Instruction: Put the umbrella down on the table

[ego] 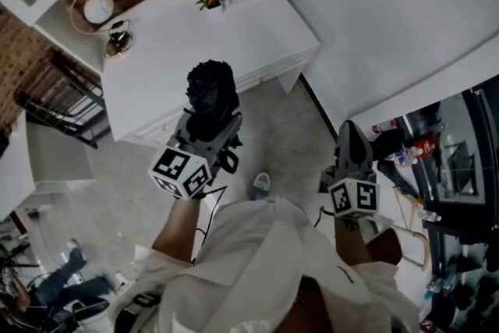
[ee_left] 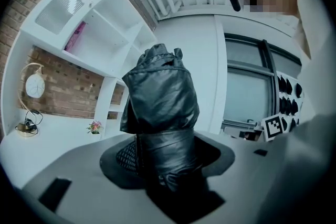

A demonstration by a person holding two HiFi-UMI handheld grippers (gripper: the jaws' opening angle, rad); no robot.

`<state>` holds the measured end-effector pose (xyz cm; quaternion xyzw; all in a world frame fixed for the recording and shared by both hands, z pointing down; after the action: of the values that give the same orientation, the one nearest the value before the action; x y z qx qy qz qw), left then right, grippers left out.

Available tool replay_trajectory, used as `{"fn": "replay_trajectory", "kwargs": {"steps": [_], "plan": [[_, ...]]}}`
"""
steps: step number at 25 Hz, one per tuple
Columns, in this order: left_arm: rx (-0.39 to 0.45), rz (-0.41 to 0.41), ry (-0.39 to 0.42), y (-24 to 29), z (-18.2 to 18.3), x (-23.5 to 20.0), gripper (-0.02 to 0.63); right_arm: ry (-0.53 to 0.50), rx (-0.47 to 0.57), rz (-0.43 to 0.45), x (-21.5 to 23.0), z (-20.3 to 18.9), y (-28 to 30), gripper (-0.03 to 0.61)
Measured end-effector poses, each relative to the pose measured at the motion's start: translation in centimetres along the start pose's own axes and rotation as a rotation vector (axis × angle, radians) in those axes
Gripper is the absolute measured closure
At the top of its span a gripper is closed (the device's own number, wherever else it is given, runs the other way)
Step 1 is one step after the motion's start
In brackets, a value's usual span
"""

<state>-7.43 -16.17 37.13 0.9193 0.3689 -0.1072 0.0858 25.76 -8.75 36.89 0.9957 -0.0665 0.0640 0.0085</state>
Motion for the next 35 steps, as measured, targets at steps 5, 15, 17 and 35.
{"fn": "replay_trajectory", "kwargs": {"steps": [5, 15, 17, 35], "plan": [[-0.014, 0.022, -0.008, 4.4, 0.2, -0.2, 0.347, 0.017, -0.015, 0.021, 3.6, -0.4, 3.5, 0.56], [-0.055, 0.012, -0.013, 10.1, 0.8, -3.4, 0.347, 0.027, -0.037, 0.012, 5.5, -1.1, 8.9, 0.56], [-0.063, 0.005, -0.019, 11.3, 0.8, -4.4, 0.347, 0.023, -0.036, 0.011, 5.5, -1.1, 10.1, 0.56], [-0.146, -0.037, -0.067, 29.6, 2.9, -22.7, 0.345, -0.011, -0.054, -0.036, 5.4, -1.5, 34.6, 0.56]]}}
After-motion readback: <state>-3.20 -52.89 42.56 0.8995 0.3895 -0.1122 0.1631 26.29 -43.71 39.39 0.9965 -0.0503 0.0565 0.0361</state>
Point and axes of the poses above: the fingertips, and each gripper's own axes: y forward along the fingers, x to its right, z out of its top, the point moved 9 cm from there along -y, backward along the fingers, and after that the axes turned 1 degree about x, right-handed, at the moved point
